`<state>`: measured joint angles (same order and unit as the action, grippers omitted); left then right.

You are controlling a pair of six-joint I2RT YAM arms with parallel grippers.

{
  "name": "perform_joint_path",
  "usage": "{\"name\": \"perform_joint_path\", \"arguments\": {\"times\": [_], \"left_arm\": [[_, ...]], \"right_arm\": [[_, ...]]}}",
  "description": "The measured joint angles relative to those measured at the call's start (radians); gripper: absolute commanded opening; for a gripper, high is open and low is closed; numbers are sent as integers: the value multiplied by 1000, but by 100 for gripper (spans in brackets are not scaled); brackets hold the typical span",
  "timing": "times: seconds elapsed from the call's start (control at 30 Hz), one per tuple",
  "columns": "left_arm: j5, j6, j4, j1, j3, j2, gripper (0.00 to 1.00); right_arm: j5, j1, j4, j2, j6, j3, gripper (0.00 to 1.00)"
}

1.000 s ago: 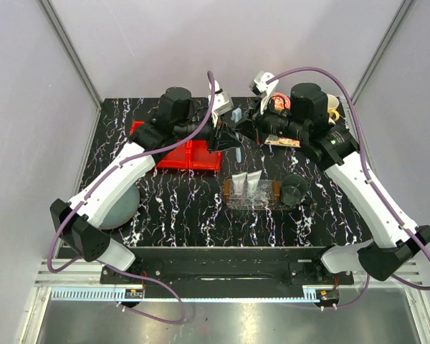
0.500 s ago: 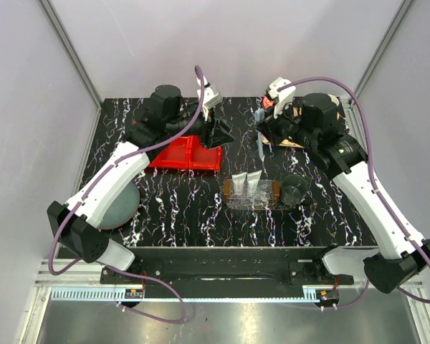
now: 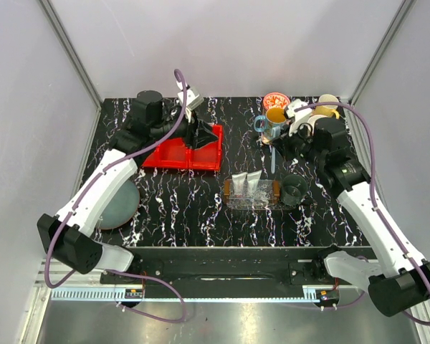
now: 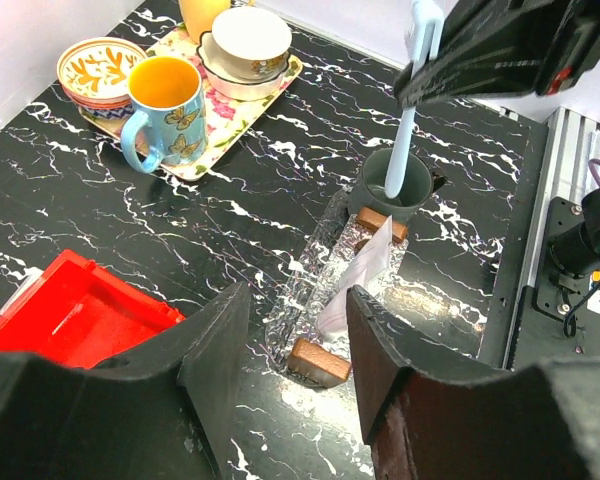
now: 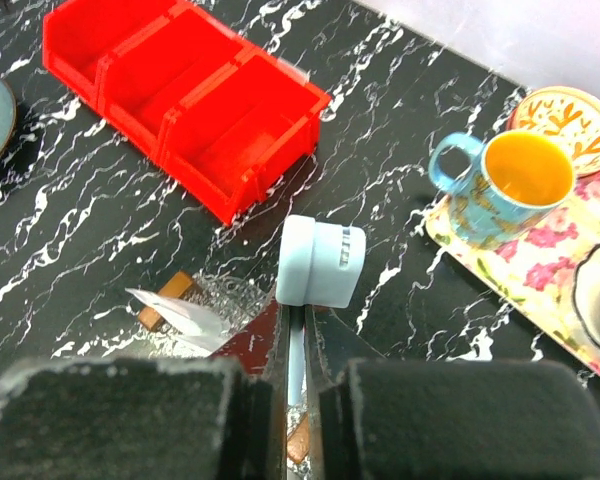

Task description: Prepare toiletry sets of a toothbrush and toothpaste on the tray

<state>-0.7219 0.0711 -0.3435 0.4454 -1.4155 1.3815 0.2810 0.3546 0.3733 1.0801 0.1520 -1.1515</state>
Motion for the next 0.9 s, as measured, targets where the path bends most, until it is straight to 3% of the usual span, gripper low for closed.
{"name": "perform_joint_path", "arguments": {"times": [0.6,0.9], "left_arm": [[0,0,27,-31,91,-39,47],[0,-1,40,-34,106,-44,47]], "right_arm": [[151,-42,-285,-24,-65,317,0],[178,-48,-351,-24,-83,368,0]]}}
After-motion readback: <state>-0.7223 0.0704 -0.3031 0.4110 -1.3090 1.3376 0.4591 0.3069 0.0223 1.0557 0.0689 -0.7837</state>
